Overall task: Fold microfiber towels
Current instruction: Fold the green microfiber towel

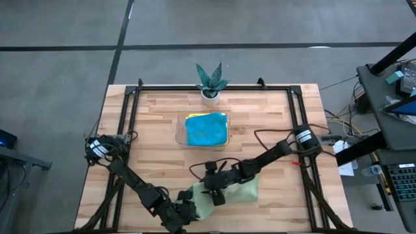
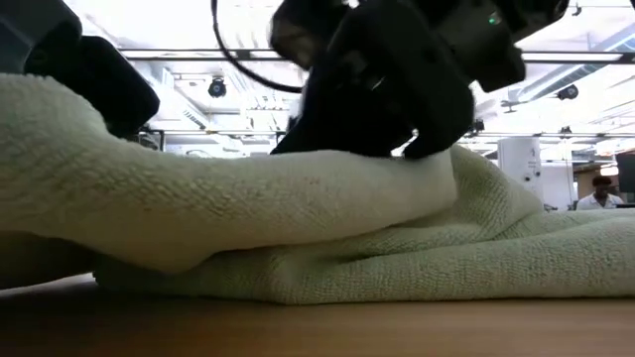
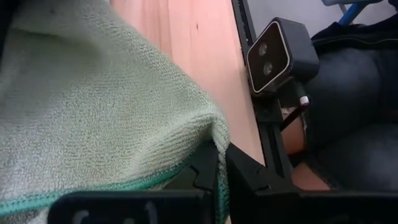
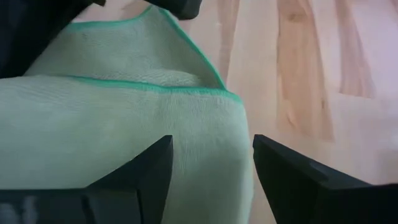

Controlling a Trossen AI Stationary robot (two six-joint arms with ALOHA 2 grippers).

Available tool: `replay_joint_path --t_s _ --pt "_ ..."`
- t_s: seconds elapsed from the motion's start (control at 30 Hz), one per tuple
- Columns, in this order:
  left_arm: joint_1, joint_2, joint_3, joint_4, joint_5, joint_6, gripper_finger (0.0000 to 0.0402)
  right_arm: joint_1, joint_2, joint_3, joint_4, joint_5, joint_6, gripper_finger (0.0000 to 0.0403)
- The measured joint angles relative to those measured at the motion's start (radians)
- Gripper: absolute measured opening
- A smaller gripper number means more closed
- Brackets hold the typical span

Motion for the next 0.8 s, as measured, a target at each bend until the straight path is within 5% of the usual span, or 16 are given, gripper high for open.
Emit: replay_joint_path --t_s 0.2,0.47,0.63,0.8 --pt "0.000 -0.001 0.000 0.001 -0.004 -0.002 0.0000 -0.012 0.052 0.056 -0.065 -0.031 -0.011 0.0169" --pt "0.000 -0.002 -0.002 -0.002 -0.004 0.001 0.0000 -0.012 0.021 0.060 -0.104 -0.046 -0.023 0.0023" --pt "0.002 -0.012 -0.004 -0.010 -0.005 0.001 0.0000 -0.001 -0.062 0.053 -0.181 -0.031 -0.056 0.0010" --pt "0.007 -0.087 -0.003 -0.087 -0.097 0.002 0.0000 0.027 -0.211 0.043 -0.320 0.110 -0.115 0.0009"
